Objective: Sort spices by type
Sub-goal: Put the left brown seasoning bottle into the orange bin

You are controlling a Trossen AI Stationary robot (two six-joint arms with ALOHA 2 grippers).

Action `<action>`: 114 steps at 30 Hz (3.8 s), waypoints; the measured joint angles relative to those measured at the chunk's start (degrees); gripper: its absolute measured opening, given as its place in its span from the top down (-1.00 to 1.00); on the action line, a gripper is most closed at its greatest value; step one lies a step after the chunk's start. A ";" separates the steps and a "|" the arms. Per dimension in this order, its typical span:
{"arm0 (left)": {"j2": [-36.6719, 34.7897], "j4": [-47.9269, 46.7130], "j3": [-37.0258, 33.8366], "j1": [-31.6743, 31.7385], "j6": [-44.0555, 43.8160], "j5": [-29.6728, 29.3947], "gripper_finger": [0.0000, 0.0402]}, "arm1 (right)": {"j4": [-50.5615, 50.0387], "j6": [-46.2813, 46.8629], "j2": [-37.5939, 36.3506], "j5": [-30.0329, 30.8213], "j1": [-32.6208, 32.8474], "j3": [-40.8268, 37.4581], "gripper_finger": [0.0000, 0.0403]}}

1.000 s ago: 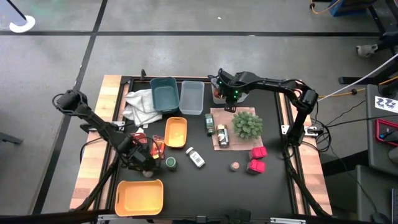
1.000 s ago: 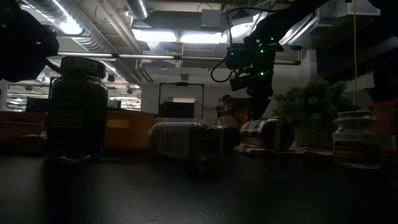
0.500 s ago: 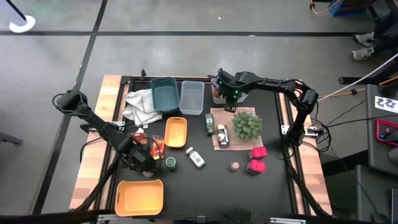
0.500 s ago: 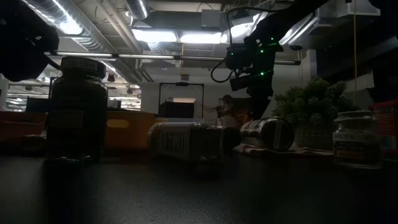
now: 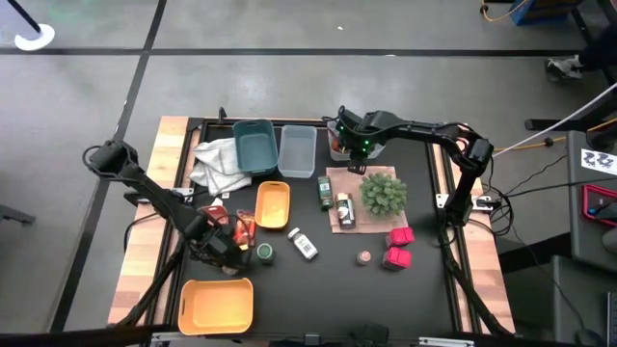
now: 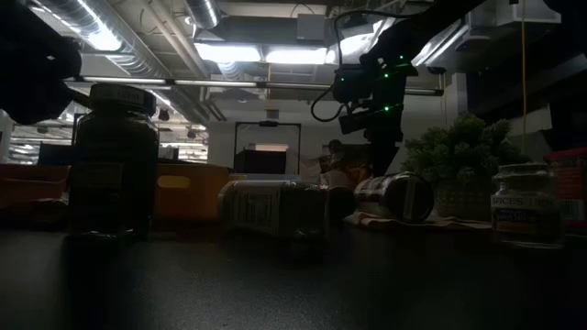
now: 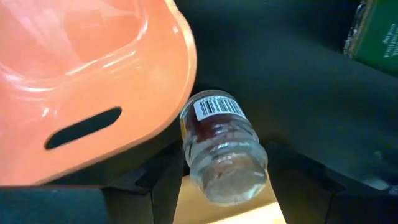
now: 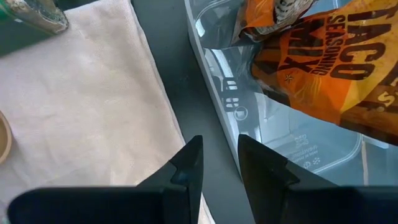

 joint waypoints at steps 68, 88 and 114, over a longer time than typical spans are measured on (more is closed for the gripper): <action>-31.31 -37.41 -1.01 15.56 -9.08 -5.24 0.17 | 1.42 -0.02 0.00 0.02 -0.01 -0.02 0.50; -21.44 -29.10 -1.01 15.56 -11.89 -4.56 0.16 | 1.41 -0.02 0.00 0.02 0.00 -0.02 0.50; -13.96 -22.79 -1.01 15.56 -7.34 1.93 0.16 | 1.40 -0.02 0.00 0.02 -0.01 -0.02 0.50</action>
